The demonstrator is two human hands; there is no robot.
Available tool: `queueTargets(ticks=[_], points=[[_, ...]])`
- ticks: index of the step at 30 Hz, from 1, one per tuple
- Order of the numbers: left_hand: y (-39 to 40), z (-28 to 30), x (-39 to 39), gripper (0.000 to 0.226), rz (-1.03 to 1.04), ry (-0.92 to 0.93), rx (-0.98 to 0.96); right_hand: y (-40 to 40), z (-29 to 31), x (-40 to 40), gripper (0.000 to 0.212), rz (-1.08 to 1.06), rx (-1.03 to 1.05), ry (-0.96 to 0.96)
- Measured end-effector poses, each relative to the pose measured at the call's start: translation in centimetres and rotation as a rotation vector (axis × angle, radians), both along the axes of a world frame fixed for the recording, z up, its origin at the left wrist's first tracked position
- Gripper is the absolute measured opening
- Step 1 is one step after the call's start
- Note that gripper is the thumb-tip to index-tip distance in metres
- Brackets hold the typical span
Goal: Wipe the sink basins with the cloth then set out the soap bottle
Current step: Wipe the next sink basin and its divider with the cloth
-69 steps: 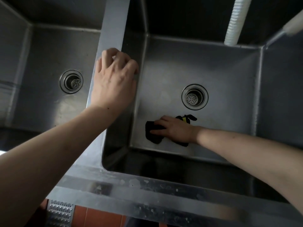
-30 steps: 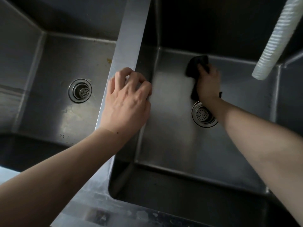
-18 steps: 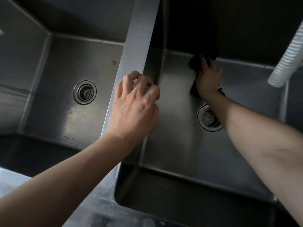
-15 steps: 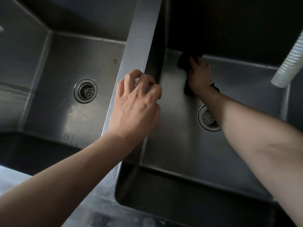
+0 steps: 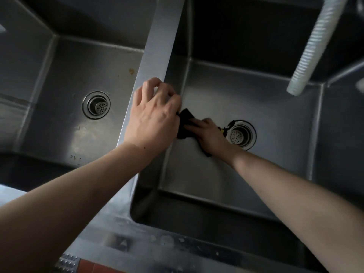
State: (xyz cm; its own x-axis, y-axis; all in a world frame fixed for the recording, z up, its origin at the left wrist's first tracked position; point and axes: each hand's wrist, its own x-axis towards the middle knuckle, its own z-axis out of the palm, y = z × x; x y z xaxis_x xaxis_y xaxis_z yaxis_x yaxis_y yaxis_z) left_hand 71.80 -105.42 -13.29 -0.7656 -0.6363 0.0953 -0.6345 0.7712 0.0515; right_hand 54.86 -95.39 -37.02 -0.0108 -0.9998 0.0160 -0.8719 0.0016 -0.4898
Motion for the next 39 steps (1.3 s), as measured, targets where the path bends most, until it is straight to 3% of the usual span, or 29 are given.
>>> queueTargets(ticks=[7,12,18,25,31,36,39], points=[[0.3,0.6,-0.2,0.014,-0.017,-0.019,0.003,8.1,1.7,1.7,0.052,0.18,0.178,-0.005],[0.4,0.7,-0.1,0.014,-0.028,-0.025,0.011,11.7,4.5,0.9,0.051,0.339,0.477,0.047],[0.6,0.9,-0.2,0.019,-0.003,-0.014,0.052,15.1,8.6,-0.5,0.066,0.304,0.669,0.054],[4.3,0.4,-2.3,0.027,-0.073,0.028,0.111,16.8,13.8,-2.1,0.042,-0.042,0.592,-0.124],[10.5,-3.6,-4.6,0.025,-0.191,0.01,0.316,21.1,18.2,-4.7,0.035,-0.433,0.302,-0.175],[14.7,-8.6,-5.5,0.026,-0.299,-0.218,0.584,25.6,20.6,-6.9,0.033,-0.595,0.11,-0.119],[16.2,-11.4,-5.5,0.032,-0.371,-0.357,0.612,27.8,21.4,-8.4,0.032,-0.673,0.013,-0.053]])
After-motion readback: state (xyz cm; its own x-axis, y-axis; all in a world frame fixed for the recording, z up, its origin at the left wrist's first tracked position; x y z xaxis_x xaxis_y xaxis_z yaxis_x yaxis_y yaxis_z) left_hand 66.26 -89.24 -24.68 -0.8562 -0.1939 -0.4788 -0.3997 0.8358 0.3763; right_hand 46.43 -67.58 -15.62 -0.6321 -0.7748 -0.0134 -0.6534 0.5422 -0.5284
